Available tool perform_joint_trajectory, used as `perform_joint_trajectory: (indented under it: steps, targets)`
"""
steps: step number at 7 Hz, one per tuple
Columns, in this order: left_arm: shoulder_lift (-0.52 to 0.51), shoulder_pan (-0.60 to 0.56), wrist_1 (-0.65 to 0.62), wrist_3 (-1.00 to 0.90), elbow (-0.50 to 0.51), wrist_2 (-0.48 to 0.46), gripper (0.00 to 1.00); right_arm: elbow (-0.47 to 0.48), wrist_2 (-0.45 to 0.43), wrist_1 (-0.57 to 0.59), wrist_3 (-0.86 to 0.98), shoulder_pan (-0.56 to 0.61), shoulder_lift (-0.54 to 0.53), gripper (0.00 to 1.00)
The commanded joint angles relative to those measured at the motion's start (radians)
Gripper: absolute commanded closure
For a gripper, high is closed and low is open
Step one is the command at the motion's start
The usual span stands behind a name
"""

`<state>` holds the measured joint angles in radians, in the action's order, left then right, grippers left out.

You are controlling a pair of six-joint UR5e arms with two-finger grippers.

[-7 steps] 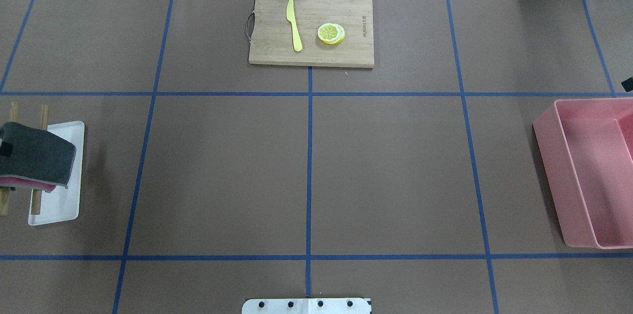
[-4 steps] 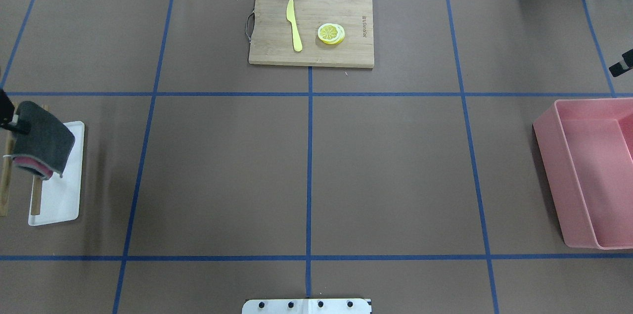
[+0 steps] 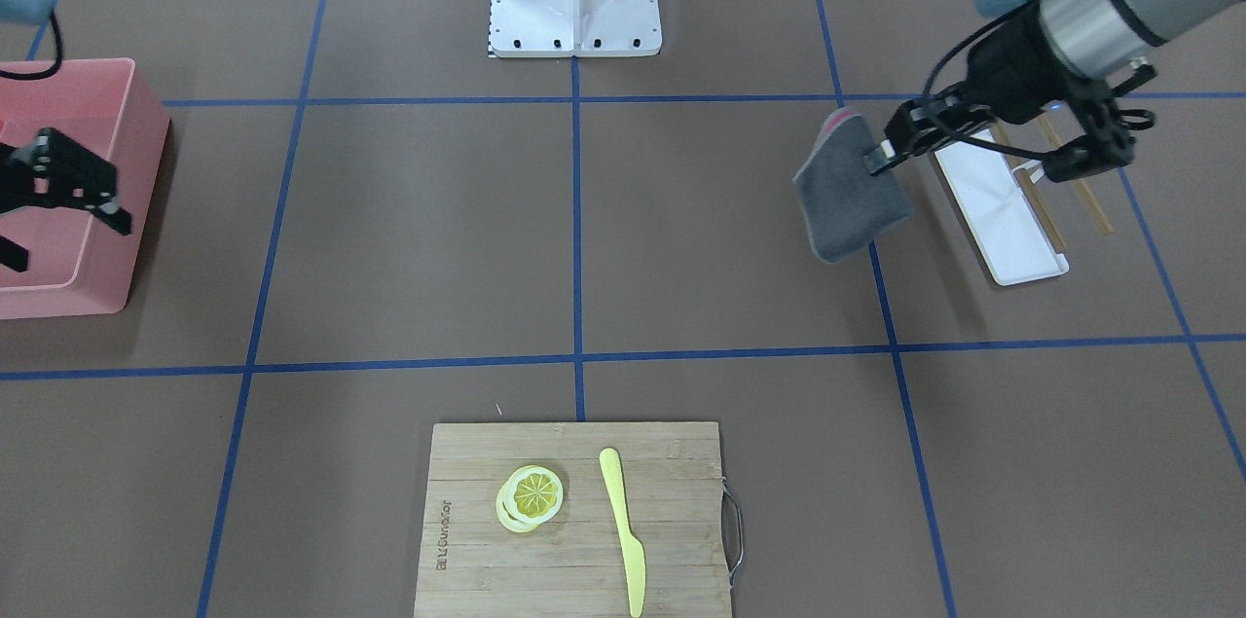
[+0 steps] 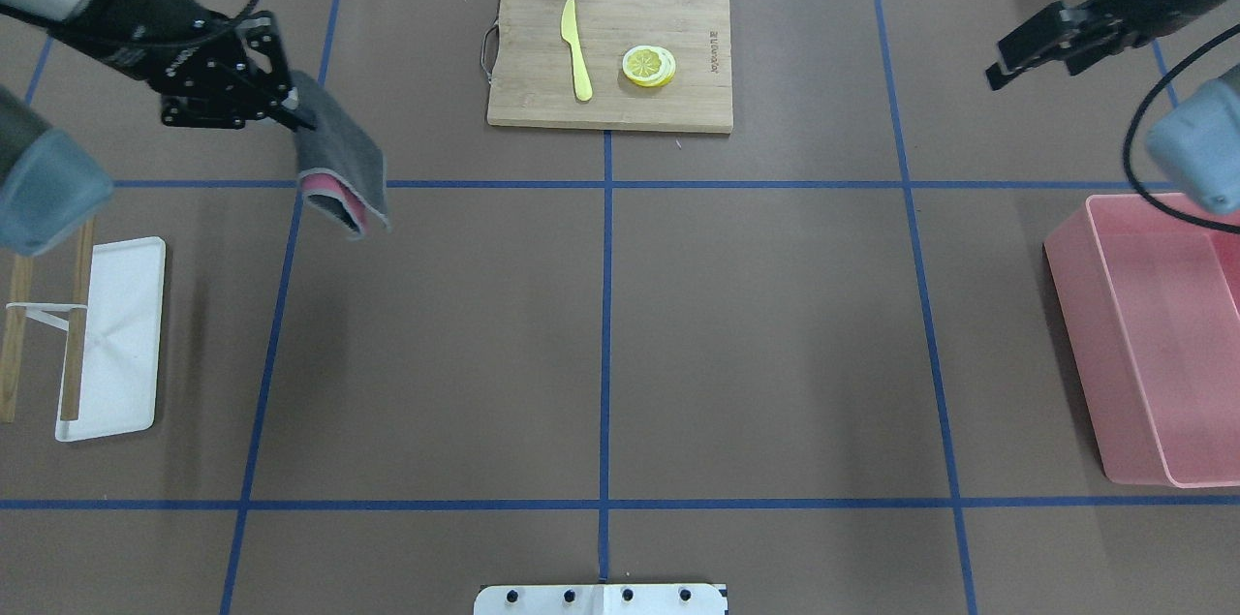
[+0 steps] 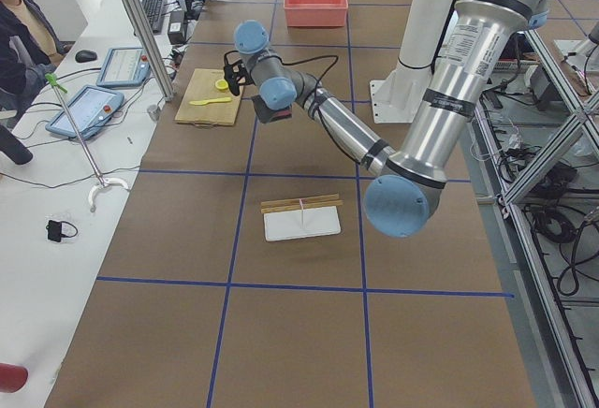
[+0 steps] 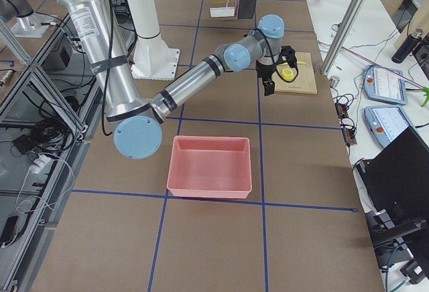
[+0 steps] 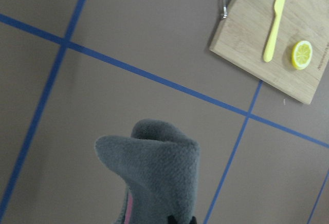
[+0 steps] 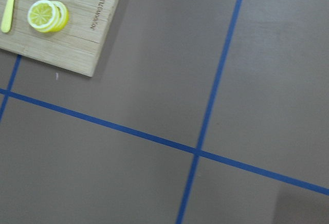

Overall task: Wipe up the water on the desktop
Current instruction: 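Carry the towel toward the table center while the right gripper reaches toward it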

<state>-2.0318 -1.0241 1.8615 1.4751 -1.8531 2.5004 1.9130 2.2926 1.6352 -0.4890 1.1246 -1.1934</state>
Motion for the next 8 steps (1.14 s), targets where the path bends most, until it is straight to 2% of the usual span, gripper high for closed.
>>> perform_joint_trajectory:
  steps: [1, 2, 3, 5, 7, 8]
  targets:
    - [-0.195, 0.090, -0.103, 0.077, 0.050, -0.095, 1.00, 0.060, -0.171, 0.000, -0.253, -0.181, 0.107, 0.00]
    - [-0.265, 0.138, -0.102, 0.150, 0.093, -0.163, 1.00, 0.055, -0.182, 0.000, -0.328, -0.228, 0.159, 0.00]
    - [-0.296, 0.175, -0.102, 0.181, 0.100, -0.191, 1.00, 0.052, -0.226, -0.012, -0.392, -0.283, 0.201, 0.00]
    - [-0.378, 0.226, -0.096, 0.269, 0.161, -0.279, 1.00, 0.022, -0.310, -0.226, -0.628, -0.379, 0.209, 0.00]
    - [-0.412, 0.252, -0.093, 0.347, 0.187, -0.291, 1.00, 0.020, -0.352, -0.250, -0.660, -0.417, 0.230, 0.00]
    - [-0.429, 0.254, -0.093, 0.367, 0.208, -0.293, 1.00, 0.021, -0.449, -0.250, -0.651, -0.469, 0.257, 0.00]
